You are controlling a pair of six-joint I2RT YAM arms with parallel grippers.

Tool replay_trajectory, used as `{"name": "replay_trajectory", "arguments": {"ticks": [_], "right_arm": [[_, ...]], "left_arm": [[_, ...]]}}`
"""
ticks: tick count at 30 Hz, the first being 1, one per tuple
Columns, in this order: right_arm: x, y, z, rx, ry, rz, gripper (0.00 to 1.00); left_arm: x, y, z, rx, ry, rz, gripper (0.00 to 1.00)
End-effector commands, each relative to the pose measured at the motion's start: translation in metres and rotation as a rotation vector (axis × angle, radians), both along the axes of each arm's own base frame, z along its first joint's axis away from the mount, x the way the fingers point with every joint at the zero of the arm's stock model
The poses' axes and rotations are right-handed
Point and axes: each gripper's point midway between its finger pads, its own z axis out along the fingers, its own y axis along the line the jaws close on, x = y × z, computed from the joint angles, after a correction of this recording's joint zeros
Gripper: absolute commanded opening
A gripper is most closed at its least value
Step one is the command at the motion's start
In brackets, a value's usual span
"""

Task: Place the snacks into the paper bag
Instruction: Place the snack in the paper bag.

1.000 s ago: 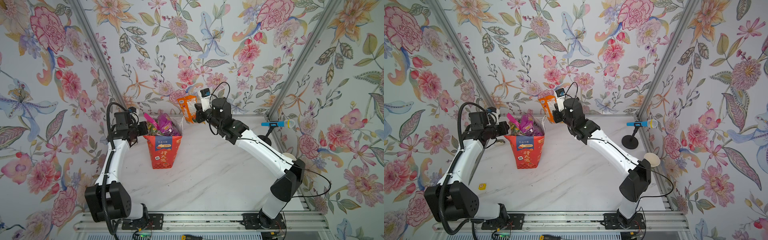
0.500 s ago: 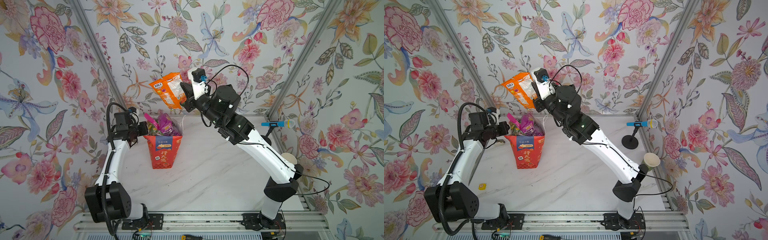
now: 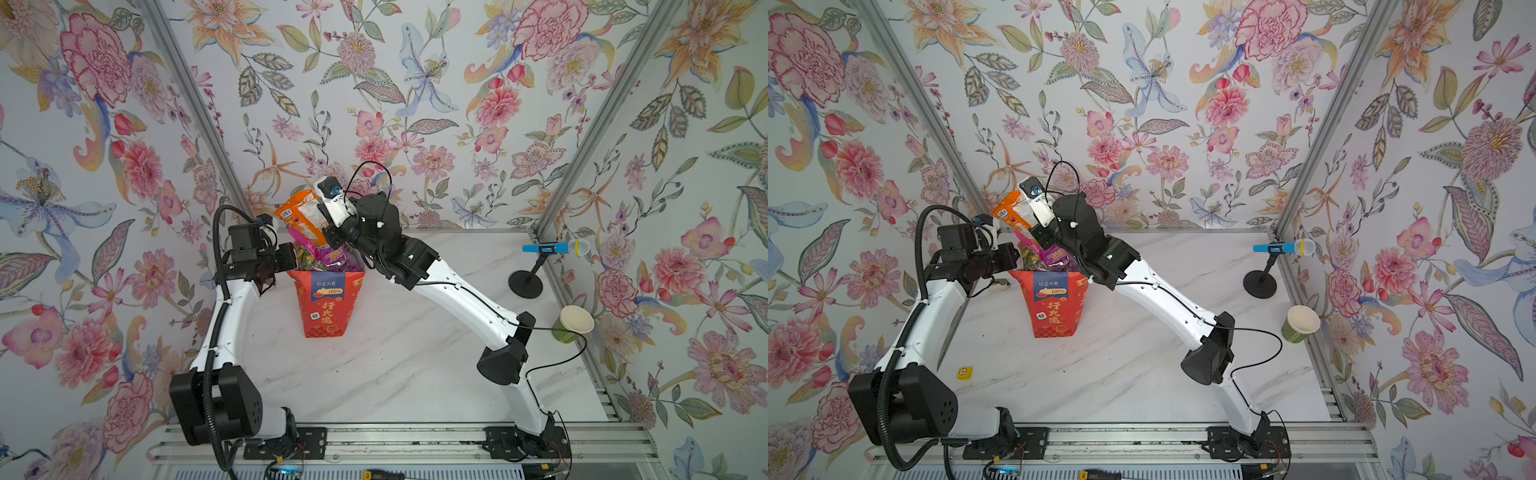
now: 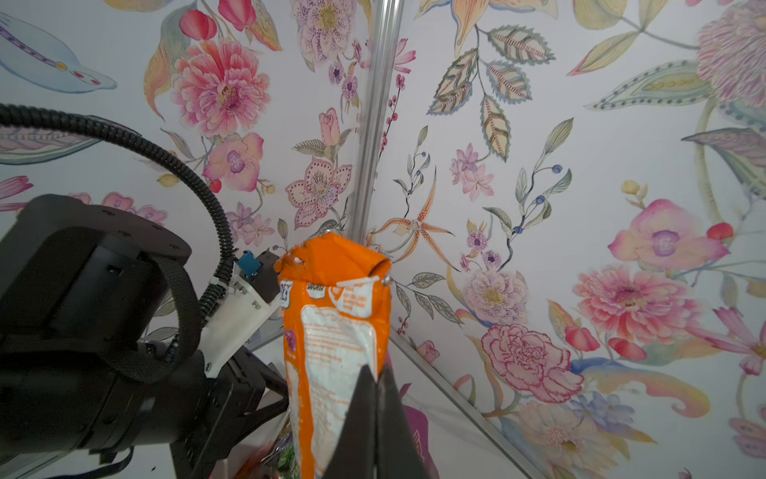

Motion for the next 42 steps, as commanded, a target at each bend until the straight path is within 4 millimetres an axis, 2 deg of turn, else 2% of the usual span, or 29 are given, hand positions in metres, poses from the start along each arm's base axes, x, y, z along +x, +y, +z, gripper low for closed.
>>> {"name": "replay_trajectory", "arguments": {"ticks": [1, 10, 13, 17, 20, 21, 22, 25, 26, 28, 31, 34, 37, 42], "right_arm": [[0.001, -0.003, 0.021, 0.088, -0.005, -0.002, 0.0], [0.009, 0.017, -0.042, 0.014, 0.142, 0.023, 0.0], [0.002, 0.023, -0.063, -0.013, 0.204, 0.056, 0.0], [-0.011, 0.034, -0.1, -0.077, 0.273, 0.094, 0.0], [-0.013, 0.034, -0.118, -0.104, 0.324, 0.101, 0.0], [-0.013, 0.033, -0.12, -0.108, 0.329, 0.101, 0.0], [-0.013, 0.031, -0.12, -0.109, 0.331, 0.1, 0.06], [-0.012, 0.024, -0.107, -0.097, 0.316, 0.097, 0.43], [-0.01, 0.02, -0.1, -0.087, 0.308, 0.094, 0.52], [-0.009, 0.013, -0.084, -0.063, 0.293, 0.095, 0.61], [-0.015, 0.006, -0.064, -0.035, 0.279, 0.119, 0.63], [-0.021, 0.008, -0.058, -0.031, 0.27, 0.135, 0.59], [-0.018, 0.014, -0.069, -0.052, 0.27, 0.116, 0.5], [-0.007, 0.029, -0.092, -0.093, 0.271, 0.094, 0.5]], "left_arm": [[0.0, -0.001, 0.032, 0.0, -0.11, -0.019, 0.0], [0.0, 0.001, 0.034, 0.002, -0.115, -0.013, 0.0], [0.0, 0.002, 0.036, 0.006, -0.12, -0.01, 0.0], [0.0, 0.002, 0.036, 0.004, -0.118, -0.008, 0.0], [0.0, 0.003, 0.035, 0.005, -0.117, -0.008, 0.0], [0.0, 0.003, 0.036, 0.005, -0.118, -0.007, 0.0], [0.0, 0.003, 0.036, 0.006, -0.12, -0.008, 0.0], [0.0, 0.003, 0.036, 0.004, -0.119, -0.007, 0.0], [0.0, 0.003, 0.036, 0.003, -0.118, -0.008, 0.0], [0.0, 0.003, 0.035, 0.003, -0.116, -0.008, 0.0], [-0.001, 0.003, 0.035, 0.005, -0.116, -0.006, 0.0], [0.0, 0.003, 0.035, 0.005, -0.118, -0.006, 0.0], [0.0, 0.003, 0.036, 0.001, -0.12, -0.009, 0.0], [-0.001, 0.003, 0.036, 0.001, -0.12, -0.007, 0.0]]}}
